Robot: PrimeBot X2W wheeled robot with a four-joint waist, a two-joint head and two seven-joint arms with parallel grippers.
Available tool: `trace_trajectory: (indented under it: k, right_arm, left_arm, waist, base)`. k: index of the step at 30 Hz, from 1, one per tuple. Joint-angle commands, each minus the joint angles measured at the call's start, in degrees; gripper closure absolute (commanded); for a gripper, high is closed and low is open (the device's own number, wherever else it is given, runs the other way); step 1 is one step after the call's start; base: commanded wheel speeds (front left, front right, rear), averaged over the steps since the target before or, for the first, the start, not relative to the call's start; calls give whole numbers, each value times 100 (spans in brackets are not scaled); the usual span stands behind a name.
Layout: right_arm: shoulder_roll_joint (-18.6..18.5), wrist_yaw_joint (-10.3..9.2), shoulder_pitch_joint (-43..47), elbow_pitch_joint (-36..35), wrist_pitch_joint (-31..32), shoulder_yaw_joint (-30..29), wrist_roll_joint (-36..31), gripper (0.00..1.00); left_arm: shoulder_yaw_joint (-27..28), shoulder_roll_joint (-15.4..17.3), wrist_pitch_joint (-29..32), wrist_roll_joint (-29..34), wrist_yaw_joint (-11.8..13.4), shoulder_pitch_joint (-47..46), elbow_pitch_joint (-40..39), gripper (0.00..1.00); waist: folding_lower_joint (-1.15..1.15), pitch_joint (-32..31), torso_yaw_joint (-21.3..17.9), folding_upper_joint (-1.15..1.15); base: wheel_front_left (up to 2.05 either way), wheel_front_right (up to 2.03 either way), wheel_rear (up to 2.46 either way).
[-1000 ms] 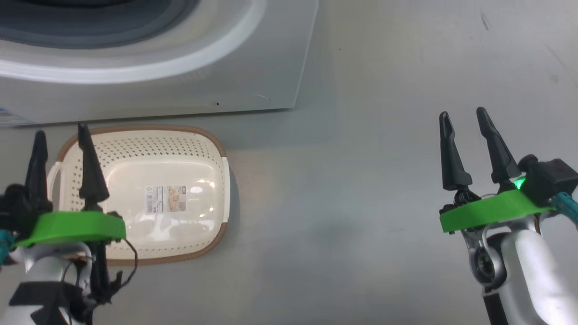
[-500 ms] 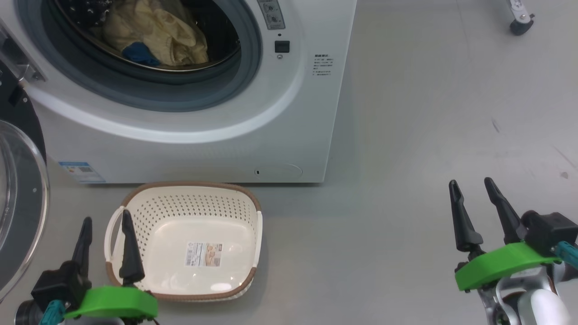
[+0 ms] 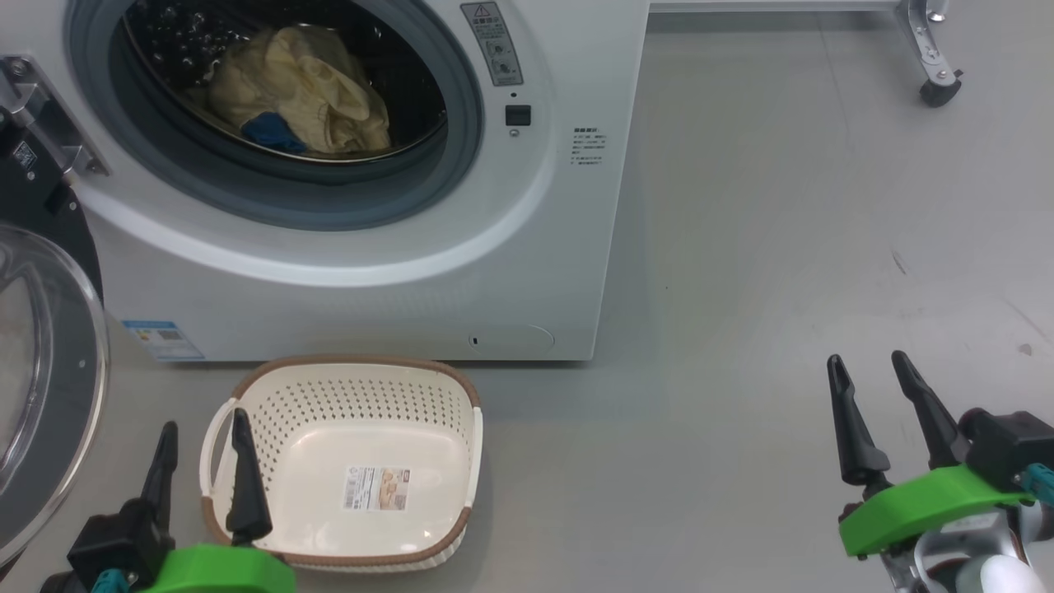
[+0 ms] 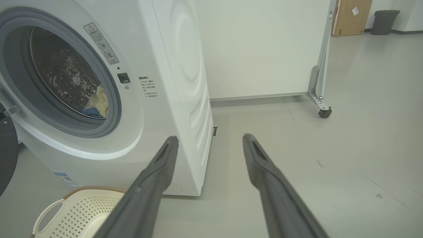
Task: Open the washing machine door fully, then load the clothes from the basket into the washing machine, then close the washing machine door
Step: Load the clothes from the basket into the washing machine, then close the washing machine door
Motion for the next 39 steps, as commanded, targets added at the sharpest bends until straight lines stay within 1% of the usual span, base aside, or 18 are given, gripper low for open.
trace_trajectory:
  k: [1, 13, 25, 32, 39]
  right_arm:
    - [-49, 23, -126, -242, 20, 104, -23, 0]
    - [-49, 23, -116, -309, 44, 101, -11, 0]
    - [-49, 23, -140, -285, 31, 105, 6, 0]
    - [-49, 23, -130, -273, 17, 68, 4, 0]
    - [-49, 23, -155, -245, -21, 91, 31, 0]
  left_arm:
    - [204, 131, 19, 59, 40, -137, -202, 0]
    - [120, 184, 8, 61, -33, -211, -179, 0]
    - [25, 254, 3, 143, -29, -264, -148, 0]
    - [-23, 307, -13, 165, -91, -316, -38, 0]
    - [-61, 345, -33, 216, -96, -370, -61, 0]
  waist:
    - [1, 6, 1, 0]
    - [1, 38, 4, 0]
    - [1, 45, -10, 0]
    - [1, 35, 8, 0]
    - [1, 91, 62, 0]
  base:
    - [0, 0, 0]
    - [0, 0, 0]
    - [-10, 10, 0]
    - [-98, 98, 0]
    - [-184, 184, 0]
